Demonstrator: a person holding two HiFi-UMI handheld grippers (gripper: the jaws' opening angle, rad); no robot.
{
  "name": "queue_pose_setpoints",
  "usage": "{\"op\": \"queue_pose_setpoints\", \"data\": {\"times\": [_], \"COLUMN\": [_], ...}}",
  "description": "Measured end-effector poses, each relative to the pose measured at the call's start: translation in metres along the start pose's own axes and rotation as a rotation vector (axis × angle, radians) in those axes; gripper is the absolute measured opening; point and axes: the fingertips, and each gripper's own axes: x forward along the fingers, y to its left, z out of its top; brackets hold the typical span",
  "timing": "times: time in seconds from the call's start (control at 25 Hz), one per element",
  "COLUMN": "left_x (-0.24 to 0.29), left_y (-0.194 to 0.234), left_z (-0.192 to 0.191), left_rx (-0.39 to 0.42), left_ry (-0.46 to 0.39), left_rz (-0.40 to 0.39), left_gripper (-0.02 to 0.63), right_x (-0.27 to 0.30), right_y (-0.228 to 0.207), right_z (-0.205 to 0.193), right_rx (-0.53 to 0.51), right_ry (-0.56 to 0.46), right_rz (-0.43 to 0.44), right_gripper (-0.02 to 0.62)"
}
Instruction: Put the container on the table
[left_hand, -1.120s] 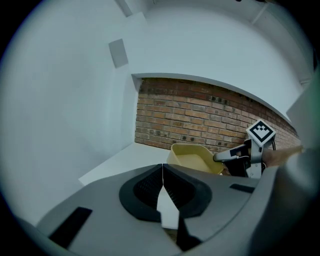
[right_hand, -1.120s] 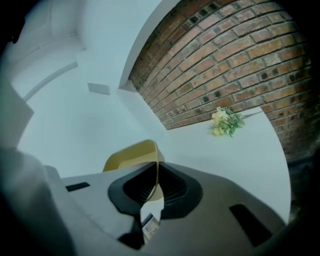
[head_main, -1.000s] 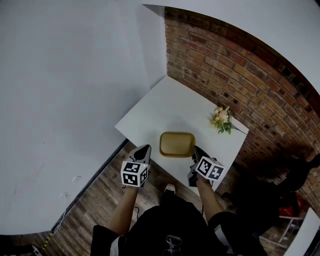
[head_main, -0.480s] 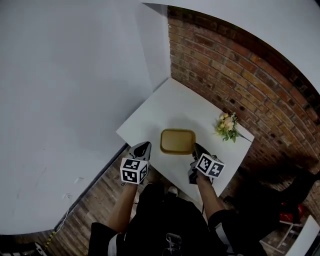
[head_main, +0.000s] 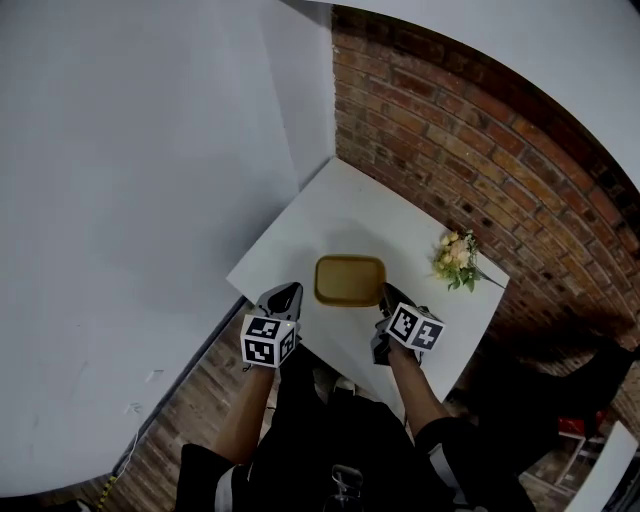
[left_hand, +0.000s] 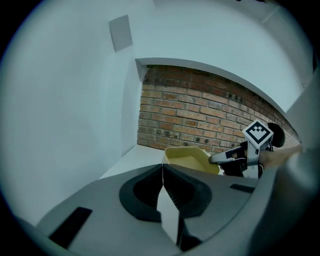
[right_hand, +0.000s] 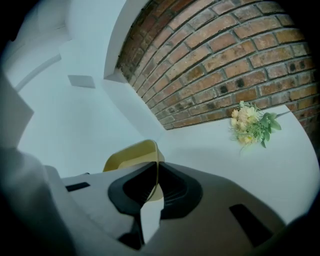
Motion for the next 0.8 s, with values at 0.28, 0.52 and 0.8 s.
{"op": "queue_pose_setpoints", "data": {"times": [0.28, 0.52, 0.8], "left_x": [0.032, 0.054, 0.076], "left_y": [0.057, 0.116, 0.166], "left_z": [0.018, 0.037, 0.039], "left_rx": [0.008, 0.009, 0.007], "left_ry": [0.020, 0.034, 0.061], "left_rz": [-0.064, -0.105, -0.154], "left_gripper": [0.015, 0.015, 0.015], "right_x": [0.058, 0.110, 0.171], "right_y": [0.017, 0.040, 0.064], "right_z": [0.008, 0.010, 0.007], "right_rx": [0.041, 0.099, 0.081], "right_ry": [-0.009, -0.019, 0.018], "right_rz": [-0.073, -0.142, -0.149], "right_gripper": [0.035, 0.035, 0.035]}}
